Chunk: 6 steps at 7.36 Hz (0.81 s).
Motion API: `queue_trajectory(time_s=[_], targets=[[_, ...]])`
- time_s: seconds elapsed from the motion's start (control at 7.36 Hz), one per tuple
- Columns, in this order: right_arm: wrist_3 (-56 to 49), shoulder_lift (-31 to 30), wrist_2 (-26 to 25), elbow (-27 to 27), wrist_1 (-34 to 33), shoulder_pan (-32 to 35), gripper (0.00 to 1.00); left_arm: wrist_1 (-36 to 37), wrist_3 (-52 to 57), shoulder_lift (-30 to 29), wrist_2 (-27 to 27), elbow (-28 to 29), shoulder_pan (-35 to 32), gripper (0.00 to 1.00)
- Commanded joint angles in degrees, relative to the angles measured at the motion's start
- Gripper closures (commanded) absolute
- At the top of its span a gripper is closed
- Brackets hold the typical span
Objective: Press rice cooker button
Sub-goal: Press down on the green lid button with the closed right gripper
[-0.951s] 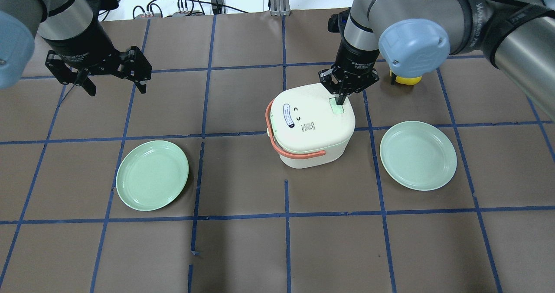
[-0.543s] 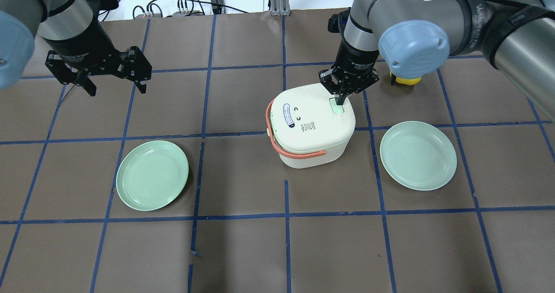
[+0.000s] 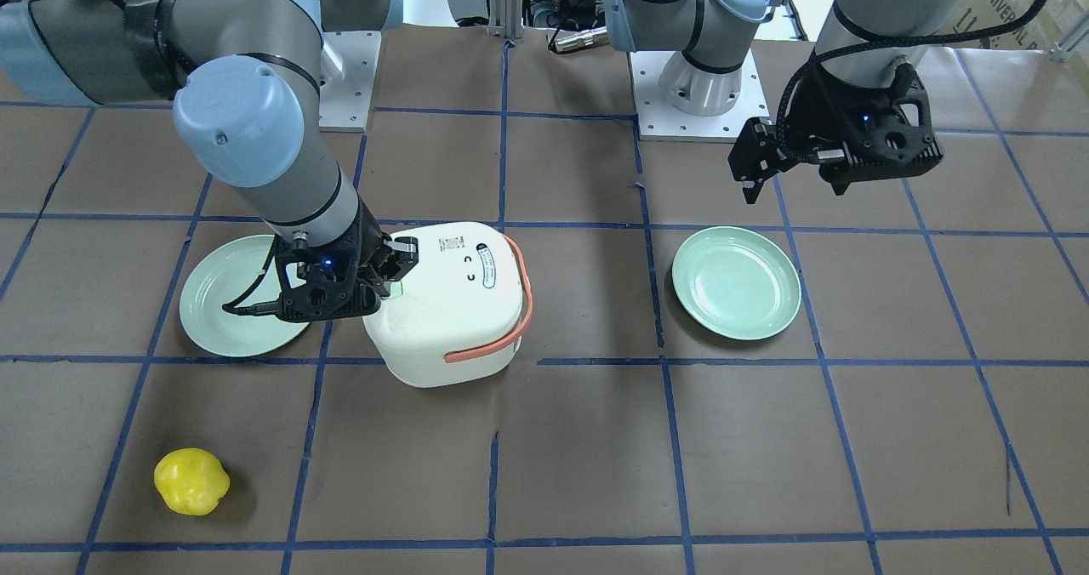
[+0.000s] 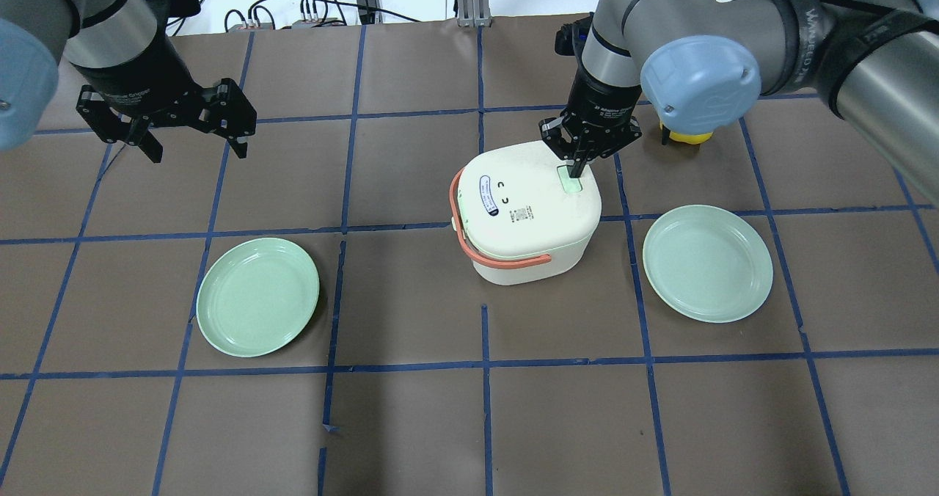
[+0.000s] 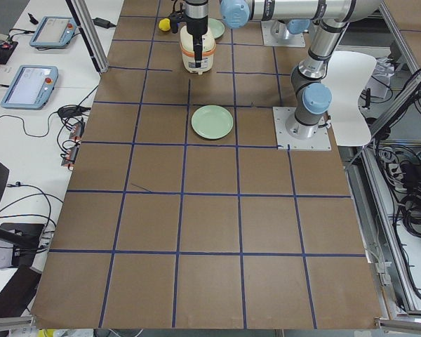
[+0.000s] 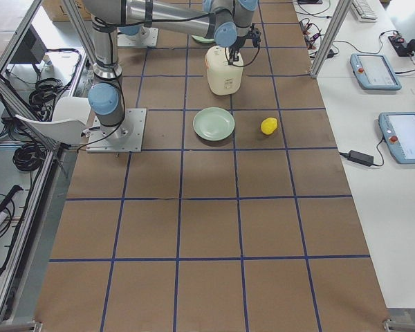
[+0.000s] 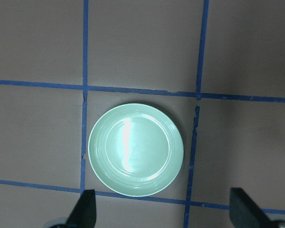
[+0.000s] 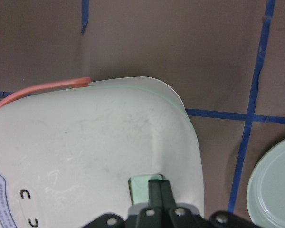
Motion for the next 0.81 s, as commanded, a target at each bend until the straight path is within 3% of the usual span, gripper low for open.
queue_trajectory(time_s=[0.0,0.41,0.54,0.68], targets=[[0.00,0.01,0.00,0.09,0.01,0.09,0.88,0.00,0.00,0.00,0.00,0.00,0.00,0.00],[0.09,-0.34,-0.26,-0.69,0.18,0.18,0.87,-0.09,0.00,0.00,0.00,0.00,0.00,0.00],[0.18,-1.39,-0.70,-1.57,0.88,0.18,0.82,0.00,0.00,0.00,0.00,0.00,0.00,0.00],[2.53,-4.01,-1.05,-3.58,2.89,0.18,0.69,0.00,0.00,0.00,0.00,0.00,0.00,0.00]])
